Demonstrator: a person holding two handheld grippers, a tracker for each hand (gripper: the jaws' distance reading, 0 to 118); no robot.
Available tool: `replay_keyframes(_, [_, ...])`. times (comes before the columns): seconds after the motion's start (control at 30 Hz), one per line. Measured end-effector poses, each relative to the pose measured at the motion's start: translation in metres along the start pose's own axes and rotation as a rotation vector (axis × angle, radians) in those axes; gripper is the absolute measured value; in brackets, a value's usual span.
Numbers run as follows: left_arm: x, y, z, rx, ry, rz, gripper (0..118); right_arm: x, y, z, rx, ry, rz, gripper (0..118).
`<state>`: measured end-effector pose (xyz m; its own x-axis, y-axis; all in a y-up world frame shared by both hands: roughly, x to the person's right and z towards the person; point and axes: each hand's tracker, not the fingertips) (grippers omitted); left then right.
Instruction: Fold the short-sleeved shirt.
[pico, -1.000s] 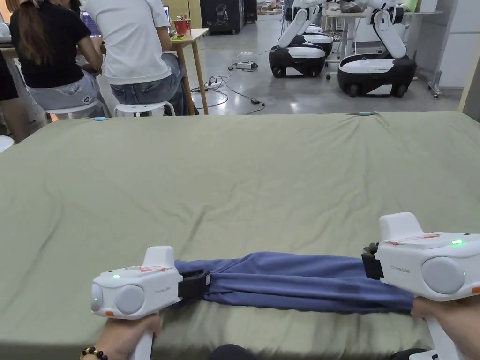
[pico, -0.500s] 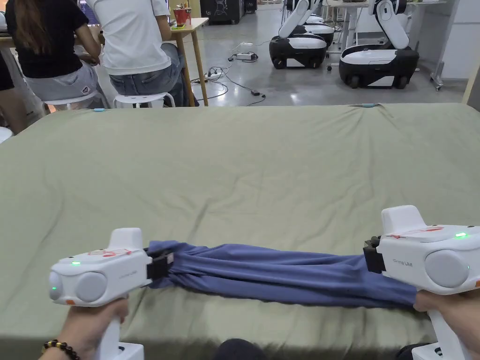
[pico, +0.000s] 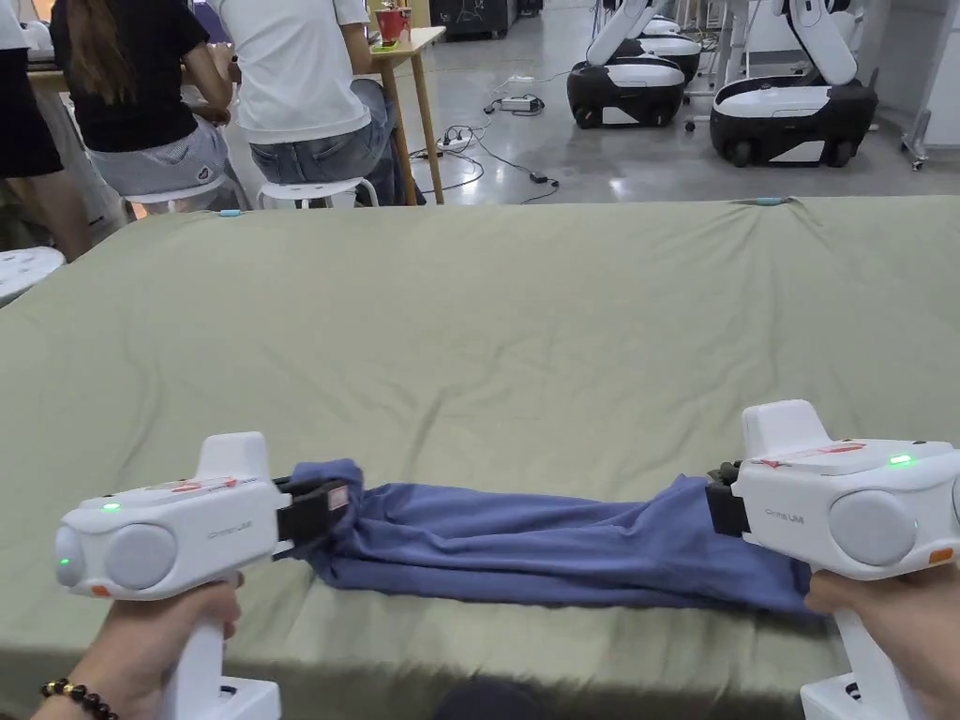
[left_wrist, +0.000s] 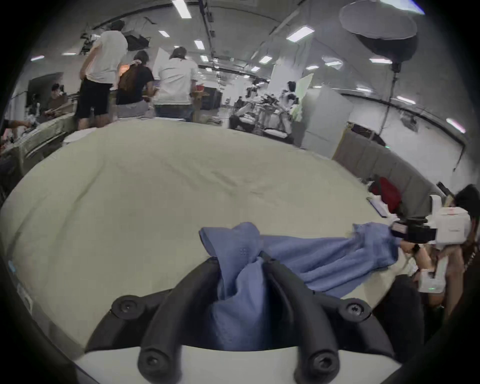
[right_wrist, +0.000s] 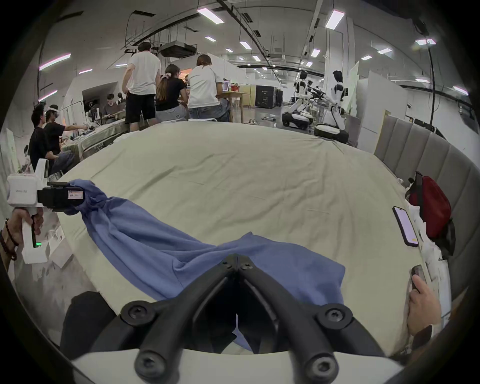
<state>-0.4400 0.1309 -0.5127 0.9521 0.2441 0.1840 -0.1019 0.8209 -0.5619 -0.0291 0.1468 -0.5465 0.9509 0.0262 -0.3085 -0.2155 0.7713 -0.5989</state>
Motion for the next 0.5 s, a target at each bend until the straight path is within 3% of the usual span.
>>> replay_keyframes(0.1, [0.050,0.001,-0.018,-0.041,-0.049,-0.089,17,0.004,-0.004,0.002,0.003,0.002,-0.013,0])
replay_keyframes(0.2, [0.083,0.000,-0.048,-0.103,-0.150,-0.073,17,0.011,-0.009,0.005,0.001,-0.002,-0.016,0])
replay_keyframes(0.43, [0.119,-0.022,-0.119,-0.231,-0.086,-0.112,18,0.032,-0.019,0.021,0.008,-0.017,-0.063,0])
replay_keyframes(0.5, [0.113,-0.023,-0.120,-0.213,-0.098,-0.099,28,0.037,-0.021,0.023,0.006,-0.025,-0.067,0])
